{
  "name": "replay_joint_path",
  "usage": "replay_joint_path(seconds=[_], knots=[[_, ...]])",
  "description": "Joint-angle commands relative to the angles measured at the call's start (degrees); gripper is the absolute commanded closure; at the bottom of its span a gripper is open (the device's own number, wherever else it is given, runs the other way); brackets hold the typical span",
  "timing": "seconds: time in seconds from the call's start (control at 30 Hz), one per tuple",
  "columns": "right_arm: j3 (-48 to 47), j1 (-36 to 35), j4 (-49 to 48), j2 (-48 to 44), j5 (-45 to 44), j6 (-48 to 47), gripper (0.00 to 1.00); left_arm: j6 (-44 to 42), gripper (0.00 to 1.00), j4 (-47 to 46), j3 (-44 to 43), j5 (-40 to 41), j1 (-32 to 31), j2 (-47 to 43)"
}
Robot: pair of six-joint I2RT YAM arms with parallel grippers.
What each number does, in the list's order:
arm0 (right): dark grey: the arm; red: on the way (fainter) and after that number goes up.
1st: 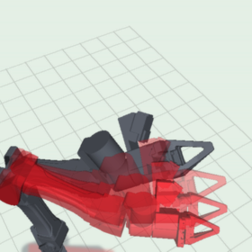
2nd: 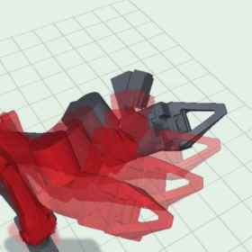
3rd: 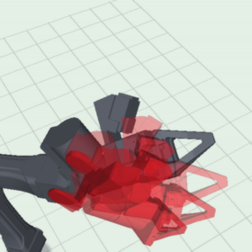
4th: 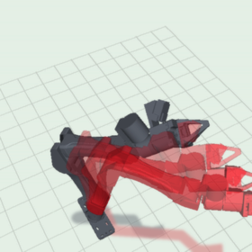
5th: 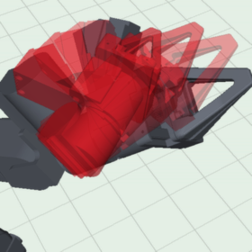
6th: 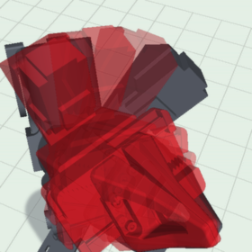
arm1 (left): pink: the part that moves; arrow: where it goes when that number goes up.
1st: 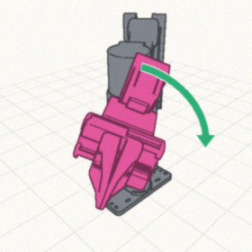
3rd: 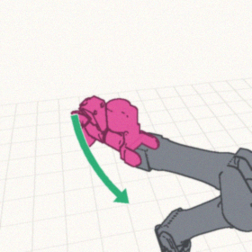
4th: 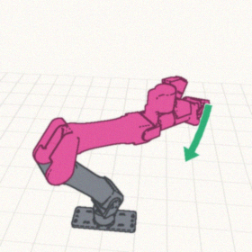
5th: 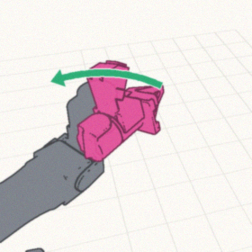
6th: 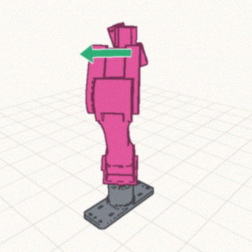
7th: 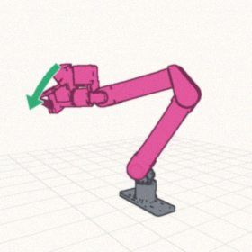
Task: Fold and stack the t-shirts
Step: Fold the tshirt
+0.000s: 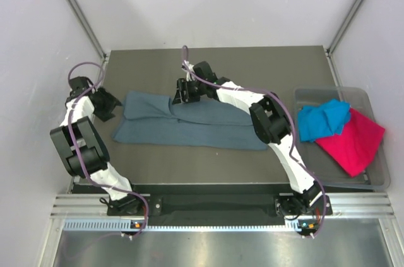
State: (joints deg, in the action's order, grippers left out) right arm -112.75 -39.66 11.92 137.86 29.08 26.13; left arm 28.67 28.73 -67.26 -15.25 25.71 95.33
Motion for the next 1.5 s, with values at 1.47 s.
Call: replay_joint_path(seconds=[1.47], knots=[[-6.42,-6.22,-11.58,7.59,10.38,17.03,0.59,0.87,0.39,-1.48,1.00,-5.57,-0.23,-1.56]])
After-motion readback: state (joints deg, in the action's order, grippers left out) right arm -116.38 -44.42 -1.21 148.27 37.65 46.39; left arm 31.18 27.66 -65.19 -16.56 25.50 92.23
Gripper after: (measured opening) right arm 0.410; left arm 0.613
